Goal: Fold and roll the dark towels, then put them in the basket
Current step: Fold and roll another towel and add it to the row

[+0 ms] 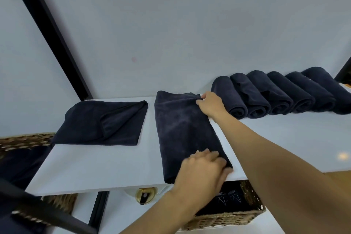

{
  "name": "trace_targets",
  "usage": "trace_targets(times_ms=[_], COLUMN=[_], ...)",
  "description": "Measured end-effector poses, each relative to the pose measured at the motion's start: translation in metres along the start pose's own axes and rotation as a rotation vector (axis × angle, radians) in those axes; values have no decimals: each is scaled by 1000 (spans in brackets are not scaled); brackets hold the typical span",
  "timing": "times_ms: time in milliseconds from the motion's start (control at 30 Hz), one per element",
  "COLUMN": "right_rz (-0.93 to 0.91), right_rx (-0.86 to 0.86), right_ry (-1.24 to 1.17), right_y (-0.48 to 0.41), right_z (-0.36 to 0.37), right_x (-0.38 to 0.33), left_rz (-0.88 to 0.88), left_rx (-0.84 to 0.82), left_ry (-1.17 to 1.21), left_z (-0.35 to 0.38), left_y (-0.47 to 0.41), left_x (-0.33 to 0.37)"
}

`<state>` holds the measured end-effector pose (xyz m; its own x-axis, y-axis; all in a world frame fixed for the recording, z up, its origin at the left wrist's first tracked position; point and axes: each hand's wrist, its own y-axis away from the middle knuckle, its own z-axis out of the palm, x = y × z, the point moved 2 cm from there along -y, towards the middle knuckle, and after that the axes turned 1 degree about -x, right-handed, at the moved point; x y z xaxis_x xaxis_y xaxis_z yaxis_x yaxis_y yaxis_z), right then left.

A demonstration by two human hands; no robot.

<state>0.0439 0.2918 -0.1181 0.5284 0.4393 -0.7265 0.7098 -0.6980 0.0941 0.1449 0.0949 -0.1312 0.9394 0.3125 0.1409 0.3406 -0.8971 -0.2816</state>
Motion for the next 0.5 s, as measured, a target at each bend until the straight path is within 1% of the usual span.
trace_targets(times_ms=[33, 67, 133, 167, 200, 267, 367, 467, 500], right_rz=[47, 113, 237, 279, 307, 307, 242, 79, 9], right_rx=[-7, -27, -82, -114, -145, -176, -153, -28, 19], right_ry=[-122, -259, -534, -626, -651, -576, -478, -462, -415], right_y=[-7, -13, -24, -28, -32, -45, -66, -82, -85], right_z=[-1, -1, 1, 2, 2, 5, 9, 8, 9], right_x=[-1, -3, -6, -9, -13, -19, -33, -48, -49], left_rz=[-38, -84, -165, -179, -176, -170, -149, -140, -131], left_rx=[40, 40, -71, -126, -170, -216, -209, -222, -225], left_ry=[-10, -53, -149, -175, -191, -208, -224, -219, -233], left_z=[-6, -9, -6, 0, 7, 14, 14, 12, 12], left_y=[-4, -6, -6, -3, 0, 3, 0, -6, -6], left_x=[-9, -19, -35, -39, -40, -36, -35, -40, -41])
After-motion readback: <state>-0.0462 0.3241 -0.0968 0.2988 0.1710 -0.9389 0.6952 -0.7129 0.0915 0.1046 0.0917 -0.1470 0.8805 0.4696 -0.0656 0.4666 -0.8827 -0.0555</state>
